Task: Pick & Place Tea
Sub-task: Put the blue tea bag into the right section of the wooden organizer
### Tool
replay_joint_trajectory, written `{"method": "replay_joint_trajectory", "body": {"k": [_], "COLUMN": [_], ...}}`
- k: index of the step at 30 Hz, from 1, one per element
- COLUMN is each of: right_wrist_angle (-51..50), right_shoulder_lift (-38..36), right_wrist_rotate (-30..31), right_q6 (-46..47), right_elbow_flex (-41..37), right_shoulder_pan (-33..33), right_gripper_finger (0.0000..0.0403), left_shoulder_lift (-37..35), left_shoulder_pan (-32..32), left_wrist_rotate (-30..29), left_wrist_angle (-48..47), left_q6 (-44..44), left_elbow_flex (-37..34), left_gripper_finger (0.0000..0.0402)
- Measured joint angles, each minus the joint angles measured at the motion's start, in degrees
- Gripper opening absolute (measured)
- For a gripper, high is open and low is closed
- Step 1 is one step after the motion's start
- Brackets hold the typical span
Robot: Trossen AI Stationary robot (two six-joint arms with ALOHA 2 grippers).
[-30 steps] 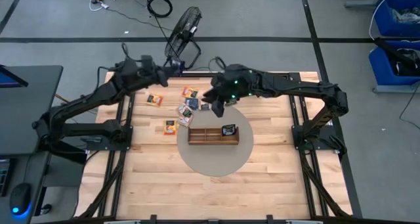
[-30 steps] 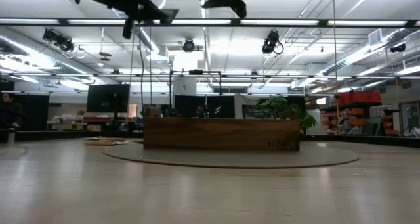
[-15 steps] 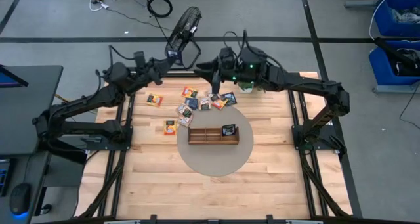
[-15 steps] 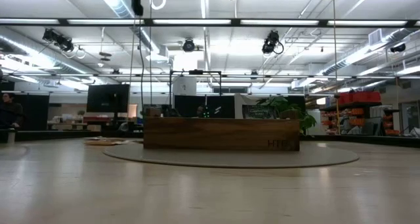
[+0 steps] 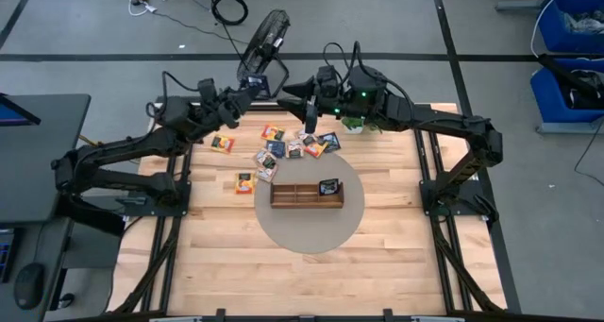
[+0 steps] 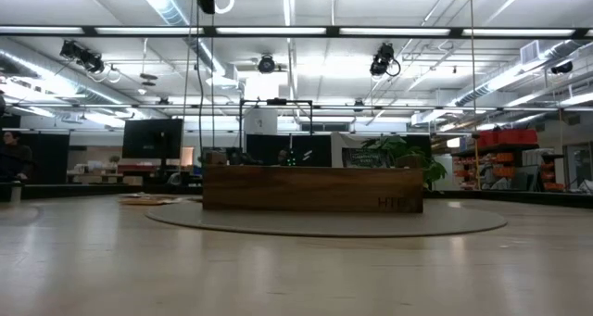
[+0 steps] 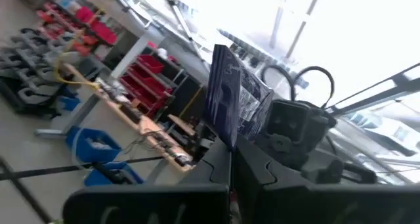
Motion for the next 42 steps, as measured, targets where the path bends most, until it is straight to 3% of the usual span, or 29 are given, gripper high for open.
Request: {"method": "replay_joint_trajectory", "body": {"k": [8,24,38,42], "right_wrist_angle": [-0.37,-2.15,-2.88,-3.81], "right_shoulder_lift": [0.04,0.11,0.13,0.13], "right_wrist_rotate": [0.57,0.61,0.61,0.60], "right_q6": [0.00,0.01,1.33,1.55], "right_elbow_flex": [0.00,0.00,0.00,0.00], "right_shoulder_pan": [0.00,0.09,0.11,0.10], "right_gripper_finger": [0.0241,0.0190,0.0180,0.0151], "left_shoulder_lift": [5.62,6.40,10.76,12.09], "left_shoulder_pan": [-0.76,-3.02,-4.28,-4.30], "left_wrist_rotate": [-0.61,-0.55,-1.27,0.40], "left_wrist_angle": [9.14,12.09,14.31,14.44], "left_q6": [-2.75,-4.15,-5.37,-3.51], "left_elbow_flex": [0.02,0.02,1.63,3.63], "left_gripper_finger": [0.0003,0.0003,0.0003,0.0003]}}
